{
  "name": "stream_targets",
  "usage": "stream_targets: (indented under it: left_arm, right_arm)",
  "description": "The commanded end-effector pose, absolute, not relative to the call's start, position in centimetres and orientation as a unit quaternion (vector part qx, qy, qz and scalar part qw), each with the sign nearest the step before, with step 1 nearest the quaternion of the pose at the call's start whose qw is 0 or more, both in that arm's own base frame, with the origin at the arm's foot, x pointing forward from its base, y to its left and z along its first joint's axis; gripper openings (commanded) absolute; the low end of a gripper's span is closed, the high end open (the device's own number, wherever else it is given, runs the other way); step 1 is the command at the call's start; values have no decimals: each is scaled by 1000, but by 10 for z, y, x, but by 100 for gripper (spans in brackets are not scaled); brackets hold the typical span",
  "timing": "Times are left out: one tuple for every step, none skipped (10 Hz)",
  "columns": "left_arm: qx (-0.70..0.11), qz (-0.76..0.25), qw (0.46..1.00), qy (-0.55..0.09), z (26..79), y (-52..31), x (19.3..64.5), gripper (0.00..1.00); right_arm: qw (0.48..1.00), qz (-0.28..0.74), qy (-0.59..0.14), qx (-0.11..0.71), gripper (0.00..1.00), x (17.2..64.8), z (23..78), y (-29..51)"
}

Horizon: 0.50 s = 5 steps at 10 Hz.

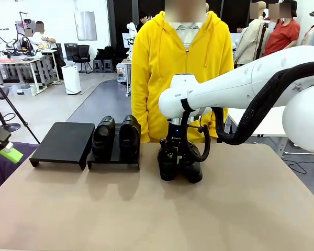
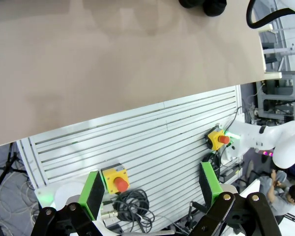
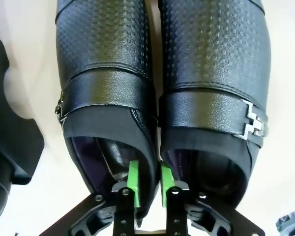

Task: Organize the shoes by placing them on the stand.
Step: Pick up one Shoe and place it in the middle of the table.

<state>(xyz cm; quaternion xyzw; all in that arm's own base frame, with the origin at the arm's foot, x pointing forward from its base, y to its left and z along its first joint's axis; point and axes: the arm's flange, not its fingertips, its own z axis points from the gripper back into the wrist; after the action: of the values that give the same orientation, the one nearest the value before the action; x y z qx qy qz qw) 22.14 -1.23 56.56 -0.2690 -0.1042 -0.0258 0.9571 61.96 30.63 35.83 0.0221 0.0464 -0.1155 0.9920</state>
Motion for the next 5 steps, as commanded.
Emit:
stream_targets:
  left_arm:
    - [-279, -23, 955, -103, 566, -13, 220, 100]
    - [-279, -23, 955, -103, 566, -13, 220, 100]
    - [-279, -23, 955, -103, 566, -13, 220, 100]
    - [-279, -23, 955, -103, 566, -13, 220, 100]
    - [-279, -23, 955, -103, 566, -13, 220, 100]
  right_arm:
    - [991, -122, 56, 23, 0, 628, 356, 308]
    - [991, -122, 57, 22, 0, 629, 356, 308]
    - [991, -122, 59, 22, 0, 629, 355, 309]
    - [991, -120, 59, 21, 0, 630, 355, 309]
    - [991, -119, 59, 21, 0, 630, 356, 309]
